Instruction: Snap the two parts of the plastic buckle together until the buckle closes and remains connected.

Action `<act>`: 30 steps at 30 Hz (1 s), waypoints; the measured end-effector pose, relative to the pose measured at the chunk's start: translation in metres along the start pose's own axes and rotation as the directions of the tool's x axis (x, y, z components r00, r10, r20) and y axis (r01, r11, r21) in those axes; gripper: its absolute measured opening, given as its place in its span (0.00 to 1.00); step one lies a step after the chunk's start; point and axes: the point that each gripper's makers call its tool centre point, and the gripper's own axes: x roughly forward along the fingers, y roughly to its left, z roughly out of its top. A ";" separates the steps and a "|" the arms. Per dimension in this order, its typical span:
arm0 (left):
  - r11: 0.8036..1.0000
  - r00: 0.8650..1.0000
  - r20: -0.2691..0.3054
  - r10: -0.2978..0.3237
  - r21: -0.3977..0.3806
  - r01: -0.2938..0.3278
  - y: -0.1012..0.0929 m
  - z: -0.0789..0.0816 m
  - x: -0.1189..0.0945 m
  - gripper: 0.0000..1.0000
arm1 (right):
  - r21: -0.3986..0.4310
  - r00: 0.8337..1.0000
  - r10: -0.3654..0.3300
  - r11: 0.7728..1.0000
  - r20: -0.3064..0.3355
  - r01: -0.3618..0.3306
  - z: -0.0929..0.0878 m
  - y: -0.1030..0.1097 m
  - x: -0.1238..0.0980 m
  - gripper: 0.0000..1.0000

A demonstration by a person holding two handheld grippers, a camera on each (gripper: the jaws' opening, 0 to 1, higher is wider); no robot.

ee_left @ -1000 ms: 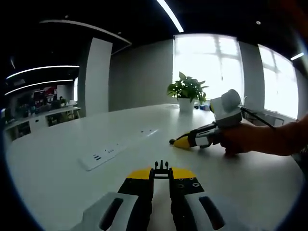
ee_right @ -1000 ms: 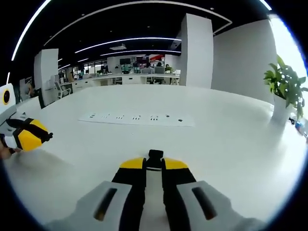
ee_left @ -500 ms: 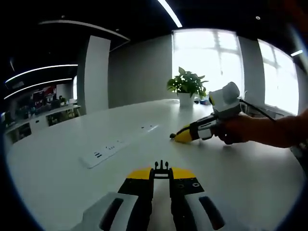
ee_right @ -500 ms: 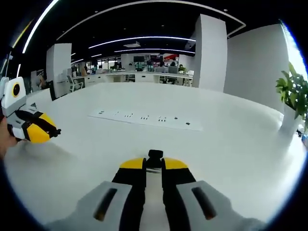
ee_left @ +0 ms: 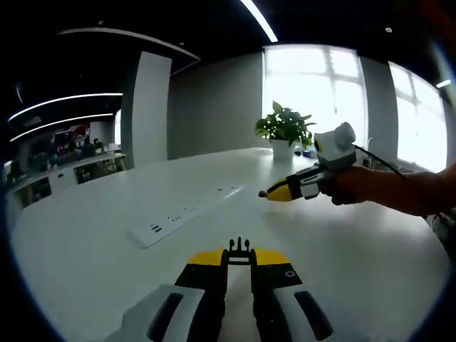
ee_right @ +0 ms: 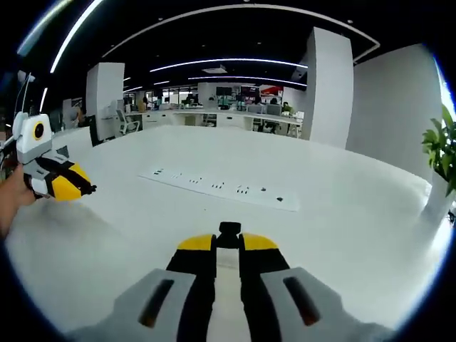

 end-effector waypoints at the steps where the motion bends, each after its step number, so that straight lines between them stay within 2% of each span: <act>1: 1.000 1.000 0.000 -0.001 0.004 0.001 -0.002 0.001 0.000 0.10 | -0.025 1.000 0.016 1.000 0.001 -0.016 0.000 0.001 0.000 0.10; 3: 1.000 1.000 -0.002 0.000 0.006 0.000 -0.002 0.001 -0.001 0.10 | -0.044 0.999 0.047 0.998 -0.003 -0.047 -0.001 0.004 -0.001 0.10; 14: 0.997 0.997 -0.023 -0.075 0.011 0.075 -0.018 0.002 -0.001 0.10 | -0.072 0.992 0.123 0.990 0.041 -0.120 0.007 -0.002 -0.009 0.10; 16: 0.996 0.996 -0.021 -0.084 0.010 0.084 -0.020 0.002 -0.001 0.10 | -0.088 0.987 0.151 0.985 0.050 -0.146 0.010 -0.002 -0.012 0.10; 17: 0.996 0.996 -0.023 -0.089 0.011 0.090 -0.021 0.002 -0.002 0.10 | -0.106 0.981 0.185 0.978 0.064 -0.177 0.012 0.006 -0.016 0.10; 20: 0.995 0.995 -0.027 -0.095 0.020 0.096 -0.023 0.002 -0.003 0.10 | -0.141 0.977 0.204 0.971 0.069 -0.193 0.013 0.005 -0.018 0.10; 21: 0.995 0.995 -0.026 -0.098 0.023 0.099 -0.023 0.003 -0.003 0.10 | -0.138 0.975 0.210 0.970 0.073 -0.199 0.013 0.003 -0.017 0.10; 22: 0.995 0.995 -0.024 -0.100 0.024 0.101 -0.024 0.004 -0.003 0.10 | -0.146 0.966 0.249 0.960 0.070 -0.237 0.012 0.008 -0.017 0.10; 30: 0.995 0.995 -0.045 -0.091 0.029 0.093 -0.026 0.006 -0.005 0.10 | -0.146 0.948 0.314 0.941 0.045 -0.304 0.017 0.004 -0.010 0.10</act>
